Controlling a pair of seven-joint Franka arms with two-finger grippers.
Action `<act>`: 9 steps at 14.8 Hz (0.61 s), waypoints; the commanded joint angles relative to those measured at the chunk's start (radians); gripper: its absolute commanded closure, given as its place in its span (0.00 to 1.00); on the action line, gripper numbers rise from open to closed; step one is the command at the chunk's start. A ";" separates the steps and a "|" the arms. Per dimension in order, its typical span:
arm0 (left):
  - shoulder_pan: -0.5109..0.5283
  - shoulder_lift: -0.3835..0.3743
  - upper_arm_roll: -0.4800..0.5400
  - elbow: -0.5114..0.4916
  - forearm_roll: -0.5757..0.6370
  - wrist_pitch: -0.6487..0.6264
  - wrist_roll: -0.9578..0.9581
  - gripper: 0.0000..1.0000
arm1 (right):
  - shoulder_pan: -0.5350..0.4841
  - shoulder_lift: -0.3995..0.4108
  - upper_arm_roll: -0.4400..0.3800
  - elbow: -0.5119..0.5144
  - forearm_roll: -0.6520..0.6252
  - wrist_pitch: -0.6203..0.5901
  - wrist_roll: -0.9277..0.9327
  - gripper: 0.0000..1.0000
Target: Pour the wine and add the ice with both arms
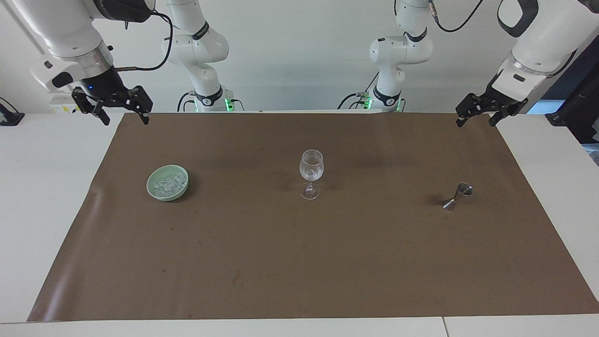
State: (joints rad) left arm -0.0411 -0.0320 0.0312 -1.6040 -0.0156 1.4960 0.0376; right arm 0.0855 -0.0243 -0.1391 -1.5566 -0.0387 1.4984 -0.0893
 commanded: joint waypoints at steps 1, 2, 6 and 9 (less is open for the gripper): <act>0.004 -0.014 0.000 -0.019 -0.003 0.012 0.011 0.00 | -0.018 -0.005 0.004 -0.031 -0.023 0.022 -0.017 0.00; 0.004 -0.014 0.000 -0.019 -0.003 0.012 0.011 0.00 | -0.015 0.006 0.006 -0.023 -0.026 0.022 -0.017 0.00; 0.004 -0.014 0.000 -0.019 -0.003 0.012 0.011 0.00 | -0.015 0.006 0.006 -0.022 -0.023 0.020 -0.010 0.00; 0.004 -0.014 0.000 -0.019 -0.003 0.012 0.011 0.00 | -0.018 0.001 0.004 -0.031 -0.020 0.017 -0.016 0.00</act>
State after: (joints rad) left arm -0.0411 -0.0320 0.0312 -1.6040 -0.0156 1.4960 0.0376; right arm 0.0806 -0.0132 -0.1404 -1.5699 -0.0482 1.5020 -0.0893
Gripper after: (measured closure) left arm 0.000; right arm 0.000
